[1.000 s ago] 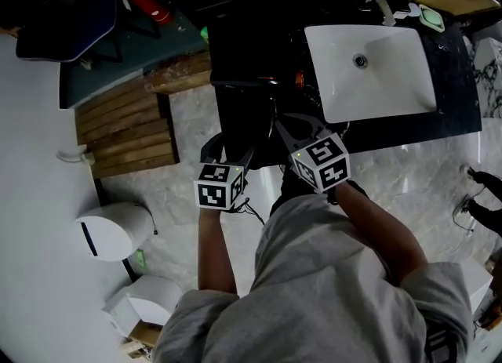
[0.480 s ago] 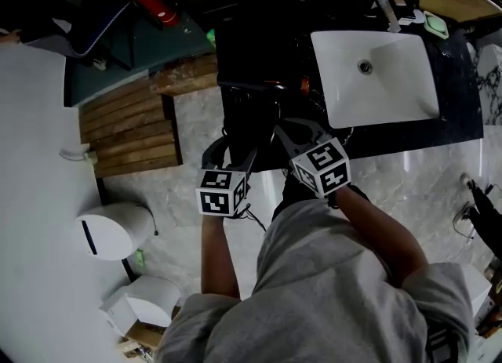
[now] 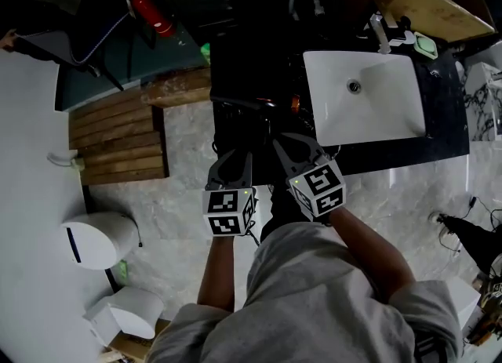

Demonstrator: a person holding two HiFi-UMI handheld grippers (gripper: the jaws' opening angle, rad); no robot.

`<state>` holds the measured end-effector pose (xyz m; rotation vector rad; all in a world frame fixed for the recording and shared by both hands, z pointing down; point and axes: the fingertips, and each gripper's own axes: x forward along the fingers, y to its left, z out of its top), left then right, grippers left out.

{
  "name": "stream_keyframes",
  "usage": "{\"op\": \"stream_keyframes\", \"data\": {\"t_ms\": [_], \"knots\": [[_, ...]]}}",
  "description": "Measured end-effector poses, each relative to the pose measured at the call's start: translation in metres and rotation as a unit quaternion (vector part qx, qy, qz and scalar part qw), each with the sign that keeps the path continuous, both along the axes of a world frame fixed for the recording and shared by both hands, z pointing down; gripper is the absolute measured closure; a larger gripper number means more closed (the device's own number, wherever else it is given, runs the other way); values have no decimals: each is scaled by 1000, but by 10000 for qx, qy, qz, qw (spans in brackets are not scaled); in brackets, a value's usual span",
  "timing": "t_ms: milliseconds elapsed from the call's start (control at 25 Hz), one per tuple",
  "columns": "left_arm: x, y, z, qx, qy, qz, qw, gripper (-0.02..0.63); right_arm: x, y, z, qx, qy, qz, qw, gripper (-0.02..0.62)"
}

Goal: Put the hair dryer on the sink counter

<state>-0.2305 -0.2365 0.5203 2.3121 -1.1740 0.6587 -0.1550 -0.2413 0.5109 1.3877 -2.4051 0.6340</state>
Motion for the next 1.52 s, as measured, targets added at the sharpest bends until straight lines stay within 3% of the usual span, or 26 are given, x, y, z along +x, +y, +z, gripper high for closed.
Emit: {"op": "stream_keyframes", "data": {"t_ms": [80,160,560,960,1360,1520], "knots": [[9,-2,-18,253,376,-92,9989,582,7,1,-4,123,67,6,9999,569],[21,-2,-36,588,544,-35,9968,592,14,4,-10,226,83,24,9997,569],[67,26,-71,1057,630,-546,9909,592,58,34,-67,986,-4,-46,9951,584],[125,72,-123,1799,630,-866,9778,592,118,77,-122,1705,-140,9,9853,586],[188,152,-174,2500,652,-1412,9557,594,201,158,-173,2395,-237,-12,9706,585],[213,183,-187,2644,636,-1619,9486,594,228,181,-183,2406,-418,26,9697,586]]}}
